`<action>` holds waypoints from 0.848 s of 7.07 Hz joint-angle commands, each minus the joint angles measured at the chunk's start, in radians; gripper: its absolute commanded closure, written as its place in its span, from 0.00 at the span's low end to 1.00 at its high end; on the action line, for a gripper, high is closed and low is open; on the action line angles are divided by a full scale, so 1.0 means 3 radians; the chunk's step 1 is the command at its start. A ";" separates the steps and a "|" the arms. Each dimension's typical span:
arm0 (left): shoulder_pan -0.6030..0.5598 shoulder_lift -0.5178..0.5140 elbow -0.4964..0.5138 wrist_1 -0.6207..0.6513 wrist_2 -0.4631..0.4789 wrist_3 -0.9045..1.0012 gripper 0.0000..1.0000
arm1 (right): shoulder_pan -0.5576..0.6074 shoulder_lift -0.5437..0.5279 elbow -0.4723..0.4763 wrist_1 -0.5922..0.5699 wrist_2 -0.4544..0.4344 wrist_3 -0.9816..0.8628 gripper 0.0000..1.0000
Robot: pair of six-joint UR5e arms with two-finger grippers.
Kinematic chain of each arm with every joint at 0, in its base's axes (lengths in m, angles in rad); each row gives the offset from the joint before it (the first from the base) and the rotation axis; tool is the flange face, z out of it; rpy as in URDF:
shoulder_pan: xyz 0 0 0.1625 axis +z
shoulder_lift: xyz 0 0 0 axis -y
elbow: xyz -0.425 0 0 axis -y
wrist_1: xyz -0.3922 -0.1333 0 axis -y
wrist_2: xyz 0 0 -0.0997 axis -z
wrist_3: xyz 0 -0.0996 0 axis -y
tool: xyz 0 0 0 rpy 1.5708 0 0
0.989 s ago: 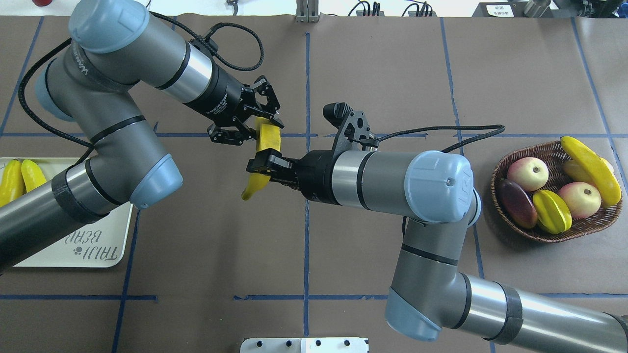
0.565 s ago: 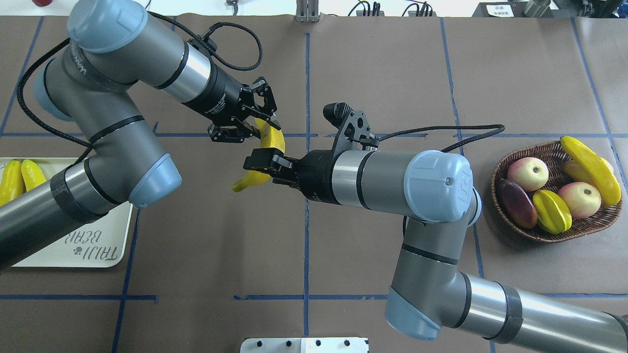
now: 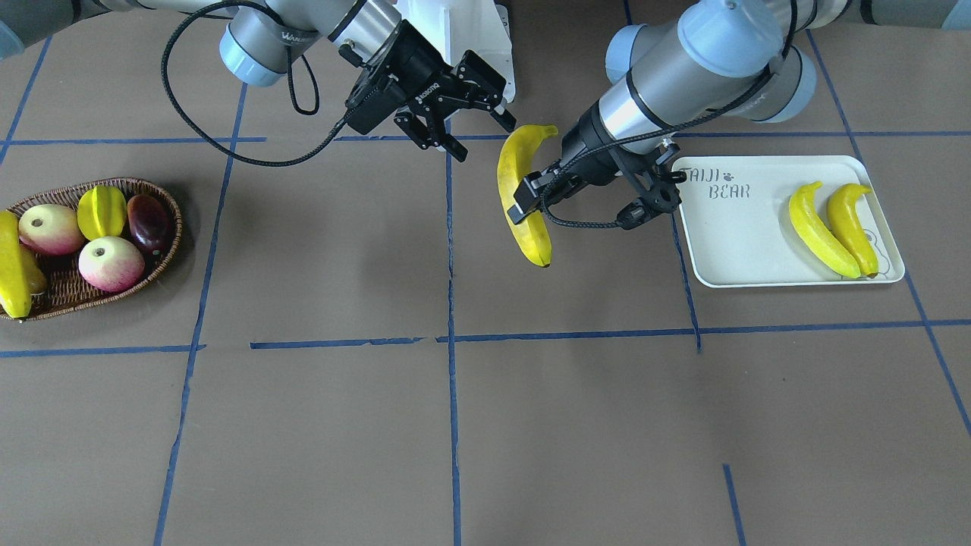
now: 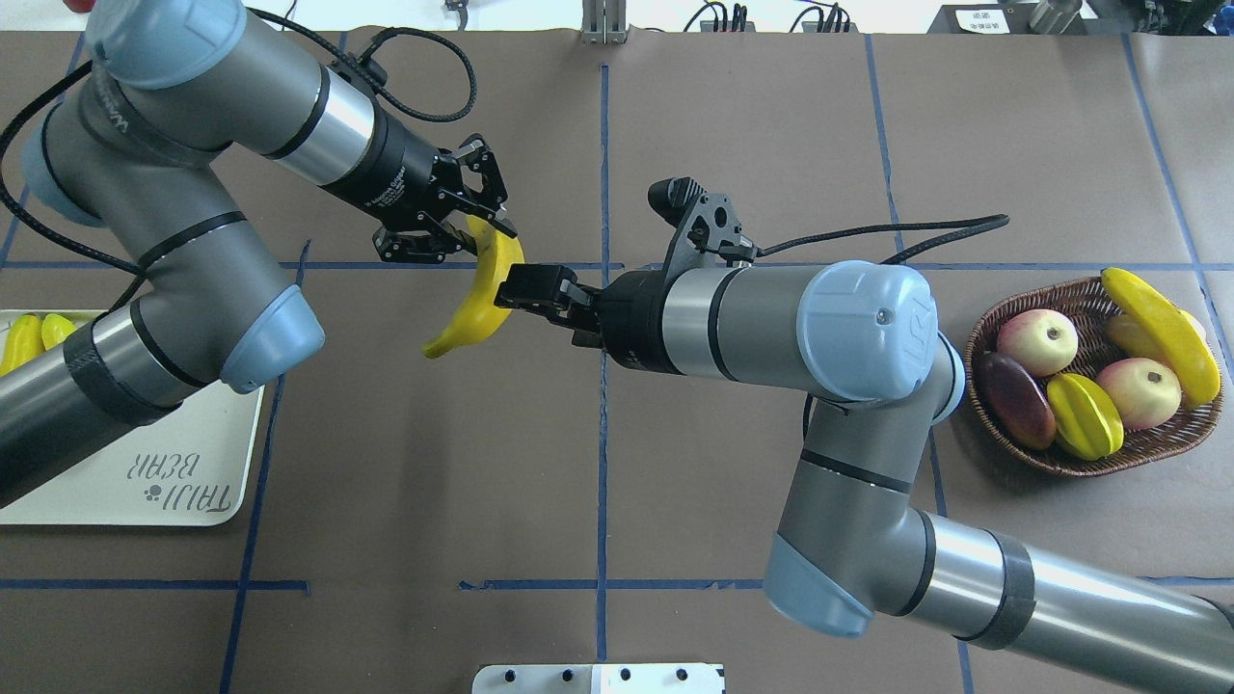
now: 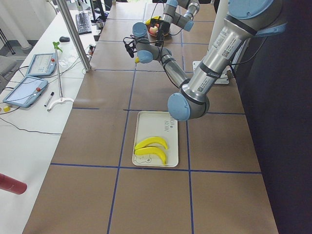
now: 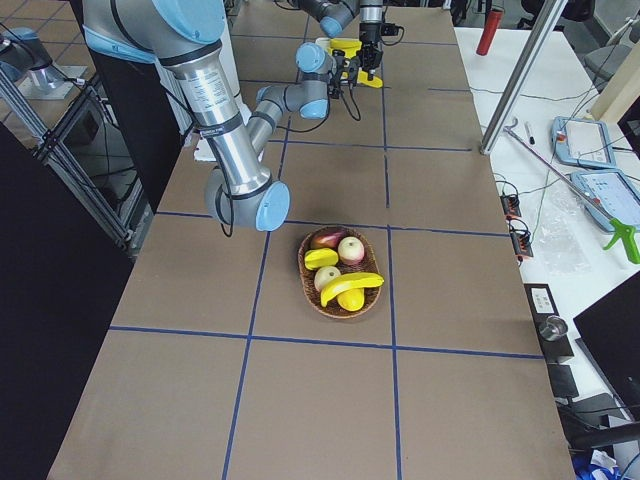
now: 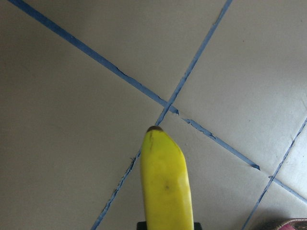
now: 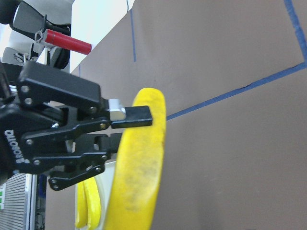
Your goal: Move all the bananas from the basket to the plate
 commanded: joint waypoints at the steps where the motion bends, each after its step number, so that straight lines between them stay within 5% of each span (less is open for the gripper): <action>1: -0.0206 0.0255 -0.0003 0.0015 0.0014 0.0069 1.00 | 0.0244 -0.0010 0.0010 -0.0506 0.0416 -0.0196 0.00; 4: -0.0503 0.0796 -0.0044 0.0031 0.0060 0.0563 1.00 | 0.0409 0.0000 0.0082 -0.1539 0.0586 -0.0875 0.00; 6: -0.0509 0.1327 -0.0064 0.0020 0.0646 0.0890 1.00 | 0.0552 -0.0025 0.0087 -0.2071 0.0612 -0.1300 0.00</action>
